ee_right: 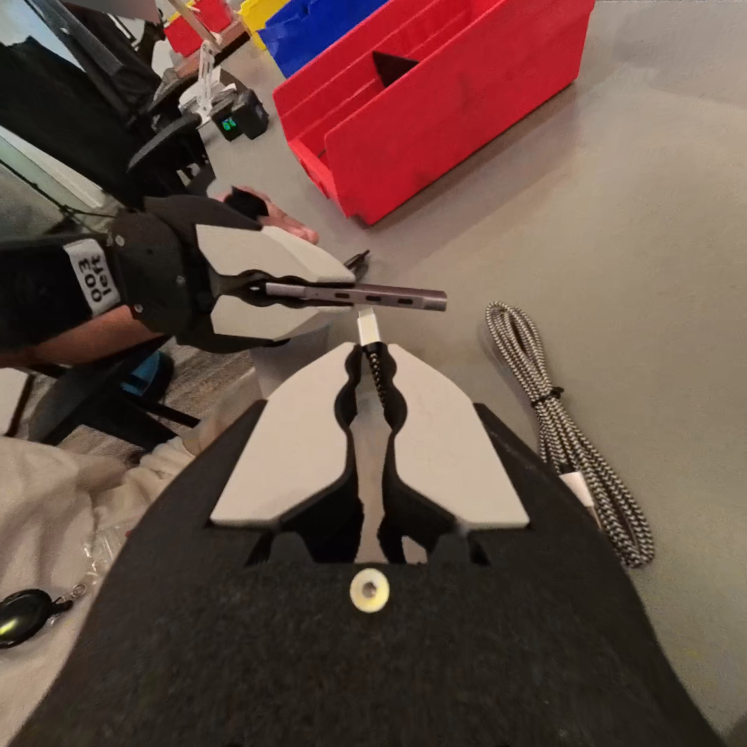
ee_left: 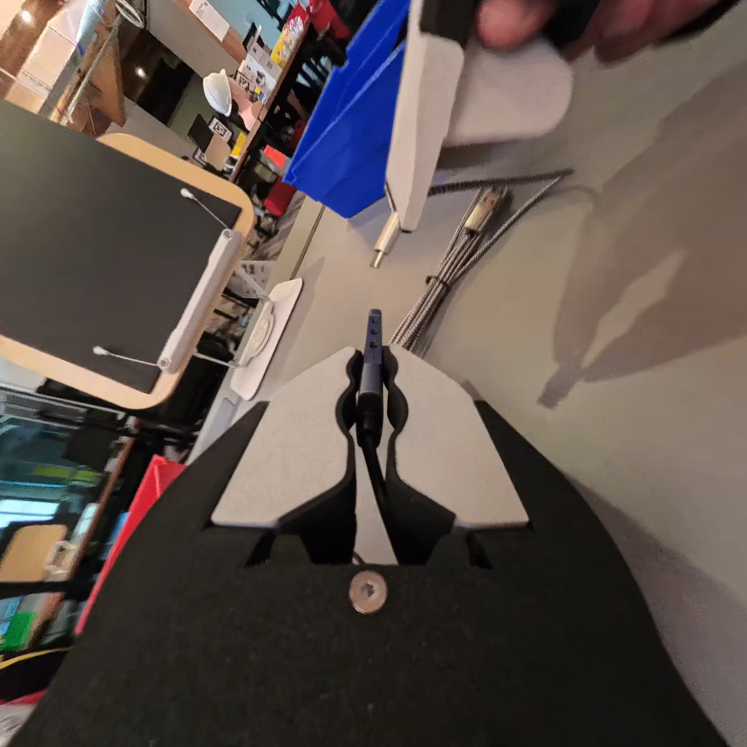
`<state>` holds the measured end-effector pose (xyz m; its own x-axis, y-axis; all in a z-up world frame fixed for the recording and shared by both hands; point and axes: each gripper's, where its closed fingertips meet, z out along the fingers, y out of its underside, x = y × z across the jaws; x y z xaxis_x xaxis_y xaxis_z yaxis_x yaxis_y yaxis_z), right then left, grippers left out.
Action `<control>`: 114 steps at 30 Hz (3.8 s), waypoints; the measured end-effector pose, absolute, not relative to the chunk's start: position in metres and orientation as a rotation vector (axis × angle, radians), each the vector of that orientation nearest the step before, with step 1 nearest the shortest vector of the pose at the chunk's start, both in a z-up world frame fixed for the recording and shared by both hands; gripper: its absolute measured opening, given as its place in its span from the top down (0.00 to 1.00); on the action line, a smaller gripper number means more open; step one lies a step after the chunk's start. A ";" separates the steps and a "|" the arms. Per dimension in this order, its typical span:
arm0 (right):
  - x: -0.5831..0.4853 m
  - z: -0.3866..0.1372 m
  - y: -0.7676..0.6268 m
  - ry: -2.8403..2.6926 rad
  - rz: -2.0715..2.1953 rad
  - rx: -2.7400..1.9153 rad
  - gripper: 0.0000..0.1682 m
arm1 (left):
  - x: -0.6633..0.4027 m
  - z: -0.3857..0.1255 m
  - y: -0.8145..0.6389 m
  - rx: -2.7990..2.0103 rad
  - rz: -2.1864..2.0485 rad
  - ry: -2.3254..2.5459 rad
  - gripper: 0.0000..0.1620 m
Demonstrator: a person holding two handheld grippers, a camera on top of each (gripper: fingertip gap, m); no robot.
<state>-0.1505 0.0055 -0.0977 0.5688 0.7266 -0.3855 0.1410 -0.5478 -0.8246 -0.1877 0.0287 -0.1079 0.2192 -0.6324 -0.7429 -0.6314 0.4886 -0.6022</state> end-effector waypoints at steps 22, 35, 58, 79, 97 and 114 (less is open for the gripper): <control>-0.165 -0.112 -0.004 -0.699 1.033 -2.150 0.95 | -0.173 -0.108 0.023 -1.017 0.343 1.461 0.94; -0.161 -0.117 -0.002 -0.653 1.132 -2.183 0.95 | -0.172 -0.112 0.021 -0.977 0.402 1.486 0.94; -0.167 -0.119 -0.020 -0.528 1.519 -2.224 0.97 | -0.169 -0.119 0.008 -0.832 0.505 1.550 0.94; -0.165 -0.096 0.003 -0.747 0.949 -1.852 0.91 | -0.177 -0.104 0.019 -1.048 0.285 1.434 0.94; -0.173 -0.096 -0.006 -0.780 0.929 -1.912 0.95 | -0.178 -0.106 0.013 -1.080 0.262 1.434 0.95; -0.173 -0.089 -0.004 -0.776 1.109 -1.828 0.95 | -0.177 -0.096 0.014 -0.987 0.328 1.432 0.95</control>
<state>-0.1727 -0.0041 -0.0886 0.4168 0.8233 -0.3852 0.0803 -0.4555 -0.8866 -0.1772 0.0140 -0.0957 0.1750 -0.3587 -0.9169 -0.7224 0.5859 -0.3671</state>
